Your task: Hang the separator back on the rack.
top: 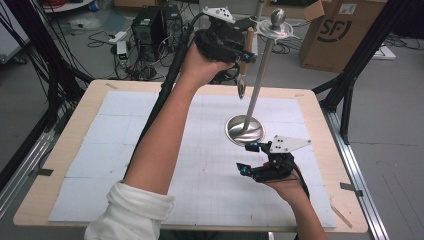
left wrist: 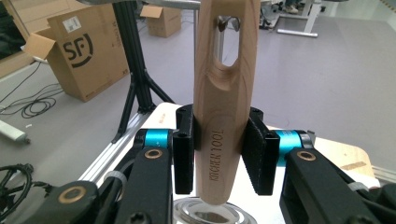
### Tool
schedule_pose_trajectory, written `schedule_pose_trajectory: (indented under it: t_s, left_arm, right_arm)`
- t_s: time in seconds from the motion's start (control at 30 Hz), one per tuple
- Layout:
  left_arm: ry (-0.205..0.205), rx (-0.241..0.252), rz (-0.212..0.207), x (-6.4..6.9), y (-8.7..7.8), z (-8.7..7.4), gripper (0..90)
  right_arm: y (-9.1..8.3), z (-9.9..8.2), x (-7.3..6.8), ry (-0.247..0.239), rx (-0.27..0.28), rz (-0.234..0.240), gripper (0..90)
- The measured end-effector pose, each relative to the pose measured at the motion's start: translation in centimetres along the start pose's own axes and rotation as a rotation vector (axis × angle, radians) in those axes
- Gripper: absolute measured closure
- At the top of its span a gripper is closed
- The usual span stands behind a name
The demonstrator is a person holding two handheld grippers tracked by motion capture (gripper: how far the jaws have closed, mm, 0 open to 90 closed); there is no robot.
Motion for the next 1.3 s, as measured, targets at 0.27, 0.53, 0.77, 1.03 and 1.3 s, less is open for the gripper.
schedule_pose_trajectory:
  t_s: [0.27, 0.53, 0.77, 1.03, 1.3]
  left_arm:
    - [-0.006, -0.014, -0.002, -0.2, 0.4, 0.0, 67.8]
    - [-0.033, 0.001, -0.026, -0.2, 0.7, -0.1, 67.3]
    - [-0.069, -0.017, -0.045, -0.3, 0.4, -1.2, 64.1]
    - [-0.088, -0.03, -0.053, -0.4, -1.1, -2.2, 52.9]
    - [-0.094, -0.031, -0.004, -0.7, -3.6, -3.5, 43.6]
  right_arm:
    - [0.0, 0.0, 0.0, 0.0, -0.001, 0.002, 26.1]
    - [0.0, -0.1, 0.0, 0.0, -0.003, 0.002, 26.1]
    - [0.0, -0.1, 0.0, 0.0, -0.004, 0.002, 26.1]
    - [0.0, -0.1, -0.1, -0.008, -0.009, 0.0, 26.2]
    - [0.0, 0.0, -0.2, -0.011, -0.011, -0.003, 26.2]
Point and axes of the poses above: each handheld gripper's, and its own axes: y roughly forward along the jaws, z roughly out of its top, x roughly to its right, the point moved 7 cm from there along y, roughly forward along the jaws, and after that the axes turned 5 degrees about z, right-handed, at the moved point
